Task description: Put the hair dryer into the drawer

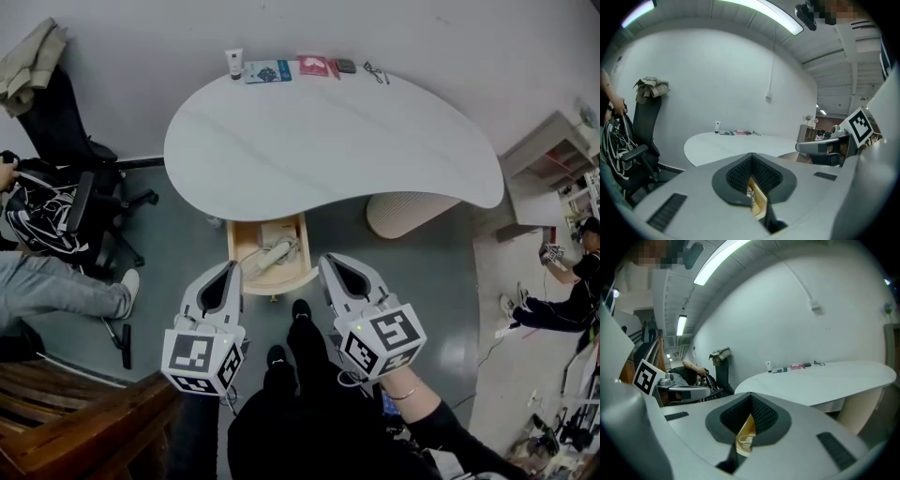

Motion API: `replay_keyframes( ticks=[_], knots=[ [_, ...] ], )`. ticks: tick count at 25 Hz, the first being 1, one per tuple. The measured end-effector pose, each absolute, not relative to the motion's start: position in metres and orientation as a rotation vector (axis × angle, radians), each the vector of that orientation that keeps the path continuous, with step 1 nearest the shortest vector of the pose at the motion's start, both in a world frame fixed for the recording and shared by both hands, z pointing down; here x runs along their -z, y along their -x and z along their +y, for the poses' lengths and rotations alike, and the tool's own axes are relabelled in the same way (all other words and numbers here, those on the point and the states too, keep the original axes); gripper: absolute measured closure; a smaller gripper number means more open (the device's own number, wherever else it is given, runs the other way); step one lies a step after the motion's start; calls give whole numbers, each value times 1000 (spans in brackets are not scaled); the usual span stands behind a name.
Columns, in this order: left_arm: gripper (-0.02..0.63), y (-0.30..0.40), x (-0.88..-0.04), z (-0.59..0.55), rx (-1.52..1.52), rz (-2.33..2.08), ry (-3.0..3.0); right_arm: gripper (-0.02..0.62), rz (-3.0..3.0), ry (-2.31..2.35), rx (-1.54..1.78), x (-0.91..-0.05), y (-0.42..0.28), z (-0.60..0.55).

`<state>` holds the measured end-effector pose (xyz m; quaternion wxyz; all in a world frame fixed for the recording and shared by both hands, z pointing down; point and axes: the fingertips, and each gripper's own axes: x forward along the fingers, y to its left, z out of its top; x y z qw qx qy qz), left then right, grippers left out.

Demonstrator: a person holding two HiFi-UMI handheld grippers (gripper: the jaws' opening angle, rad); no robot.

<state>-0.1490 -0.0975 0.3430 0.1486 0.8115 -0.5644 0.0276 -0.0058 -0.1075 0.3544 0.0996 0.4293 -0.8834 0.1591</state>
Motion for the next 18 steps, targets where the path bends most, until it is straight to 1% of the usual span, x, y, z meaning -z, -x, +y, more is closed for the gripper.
replay_keyframes(
  ticks=[9,18],
  knots=[
    [597,163,-312,-69,-14,-1700,-2360,594,-2665,-1280,-427,-333,3,-83],
    [597,178,-306,-42,16,-1702,-2345,594,-2692,-1311,-419,-321,7,-59]
  ],
)
